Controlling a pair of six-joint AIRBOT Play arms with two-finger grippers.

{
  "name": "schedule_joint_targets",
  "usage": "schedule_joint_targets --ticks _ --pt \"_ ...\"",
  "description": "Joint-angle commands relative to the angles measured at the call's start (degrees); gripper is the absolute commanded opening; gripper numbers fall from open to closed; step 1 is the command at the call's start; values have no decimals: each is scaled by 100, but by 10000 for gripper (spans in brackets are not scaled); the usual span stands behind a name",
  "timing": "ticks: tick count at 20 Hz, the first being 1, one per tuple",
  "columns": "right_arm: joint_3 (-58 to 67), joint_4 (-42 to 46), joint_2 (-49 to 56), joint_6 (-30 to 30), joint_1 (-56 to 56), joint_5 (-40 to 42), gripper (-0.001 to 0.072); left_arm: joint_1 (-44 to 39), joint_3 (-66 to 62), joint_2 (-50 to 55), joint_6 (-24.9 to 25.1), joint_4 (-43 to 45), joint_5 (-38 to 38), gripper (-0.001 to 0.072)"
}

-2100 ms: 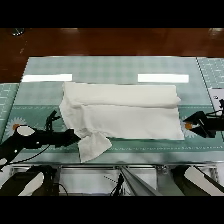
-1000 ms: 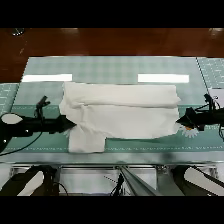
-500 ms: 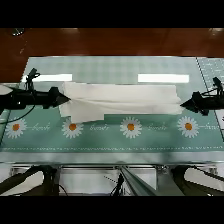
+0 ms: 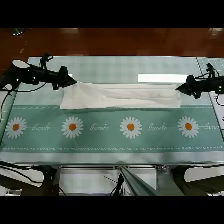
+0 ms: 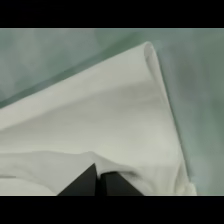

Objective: Fold the shirts.

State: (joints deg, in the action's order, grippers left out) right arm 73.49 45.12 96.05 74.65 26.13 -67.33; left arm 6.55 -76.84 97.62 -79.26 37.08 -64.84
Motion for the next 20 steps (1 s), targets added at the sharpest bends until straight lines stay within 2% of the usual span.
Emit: schedule_joint_targets --ticks 1,2,3,4,6,9,11,12,14,17,20 --pt "372 -302 553 81 -28 214 40 -11 -341 490 -90 0 11 32" --pt "372 -391 623 87 -28 269 248 -11 -345 507 -28 0 33 136" --pt "372 -435 651 76 -24 260 586 13 -352 496 -28 0 11 475" --pt "411 -382 645 -17 7 225 629 92 -420 483 -33 15 -138 699" --pt "678 -170 645 -37 184 -111 628 472 -807 452 -219 334 -833 697" --pt "988 258 645 17 647 -734 628 1178 -1025 -57 -767 1816 -1705 698" --pt "957 745 697 125 774 -973 628 1464 -734 -629 -1069 2990 -1637 698" --pt "883 918 726 114 765 -984 629 1539 -442 -946 -1058 3143 -1362 698" --pt "730 866 820 46 660 -968 629 1484 444 -1746 -835 2811 -398 698" --pt "713 586 988 -85 404 -979 628 964 1912 -2964 -345 1823 975 698" --pt "715 577 1069 -109 -2 -968 620 149 2562 -3348 -68 1342 1040 698"
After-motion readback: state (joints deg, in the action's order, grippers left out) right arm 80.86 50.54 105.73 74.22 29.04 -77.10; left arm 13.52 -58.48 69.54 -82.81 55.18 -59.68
